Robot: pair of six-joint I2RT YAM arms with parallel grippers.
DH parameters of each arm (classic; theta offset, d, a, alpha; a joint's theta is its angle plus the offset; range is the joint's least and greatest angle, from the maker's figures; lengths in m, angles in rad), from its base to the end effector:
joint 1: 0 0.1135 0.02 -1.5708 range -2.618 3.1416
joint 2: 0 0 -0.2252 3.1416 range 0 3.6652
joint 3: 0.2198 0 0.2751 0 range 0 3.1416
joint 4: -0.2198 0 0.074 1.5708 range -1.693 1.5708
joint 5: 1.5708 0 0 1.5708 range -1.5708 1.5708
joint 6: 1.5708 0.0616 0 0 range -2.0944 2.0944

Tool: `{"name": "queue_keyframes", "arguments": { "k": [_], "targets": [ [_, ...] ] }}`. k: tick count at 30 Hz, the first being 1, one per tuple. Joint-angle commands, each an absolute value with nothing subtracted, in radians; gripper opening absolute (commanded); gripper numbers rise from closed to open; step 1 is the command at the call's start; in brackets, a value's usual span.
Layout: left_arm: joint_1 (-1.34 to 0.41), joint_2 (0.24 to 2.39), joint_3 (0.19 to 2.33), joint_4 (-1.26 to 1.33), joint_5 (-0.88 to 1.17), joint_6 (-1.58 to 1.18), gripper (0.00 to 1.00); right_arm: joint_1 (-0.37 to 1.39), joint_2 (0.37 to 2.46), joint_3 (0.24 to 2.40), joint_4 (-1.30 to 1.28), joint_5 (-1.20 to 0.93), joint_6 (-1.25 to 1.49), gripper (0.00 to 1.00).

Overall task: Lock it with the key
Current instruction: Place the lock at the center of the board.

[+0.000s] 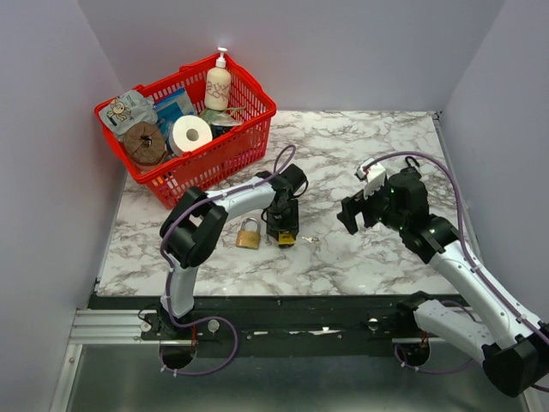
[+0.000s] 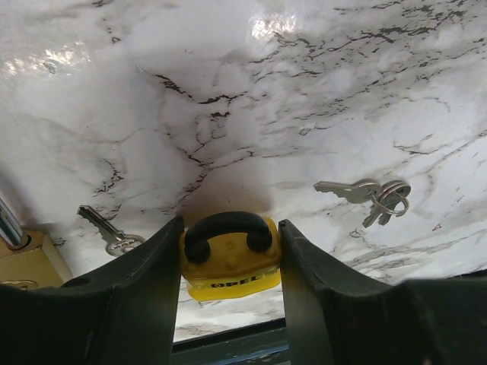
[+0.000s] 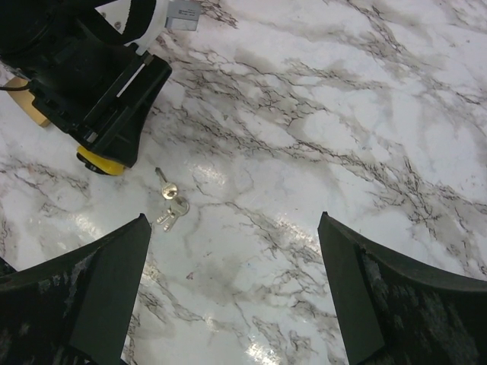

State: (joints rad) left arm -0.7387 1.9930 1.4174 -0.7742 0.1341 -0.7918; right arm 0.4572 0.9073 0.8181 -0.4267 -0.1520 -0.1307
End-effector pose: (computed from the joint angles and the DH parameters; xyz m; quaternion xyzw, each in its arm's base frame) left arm 0.2900 -0.2753 0.0913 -0.0189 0.9915 -0.1242 0.0332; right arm 0.2394 0.1282 0.2602 -0.2862 0.8136 0.1463 0.4845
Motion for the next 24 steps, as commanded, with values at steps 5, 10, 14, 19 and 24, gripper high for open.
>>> {"name": "queue_keyframes", "arguments": {
  "k": [5,10,14,19,24],
  "targets": [
    [-0.759,2.008,1.424,-0.772,0.108,-0.805,0.73,0.416,0.942,0.876,-0.469,-0.196,-0.117,1.00],
    [-0.755,1.979,1.437,-0.772,0.092,-0.782,0.84,0.342,0.980,0.903,-0.491,-0.254,-0.123,1.00],
    [-0.738,1.898,1.448,-0.750,0.069,-0.749,0.88,0.194,1.055,0.955,-0.520,-0.369,-0.159,1.00],
    [-0.726,1.729,1.430,-0.655,0.075,-0.634,0.99,-0.064,1.238,1.064,-0.563,-0.466,-0.286,1.00],
    [-0.724,1.619,1.423,-0.583,0.084,-0.531,0.99,-0.224,1.551,1.277,-0.635,-0.445,-0.351,1.00]
  ]
}}
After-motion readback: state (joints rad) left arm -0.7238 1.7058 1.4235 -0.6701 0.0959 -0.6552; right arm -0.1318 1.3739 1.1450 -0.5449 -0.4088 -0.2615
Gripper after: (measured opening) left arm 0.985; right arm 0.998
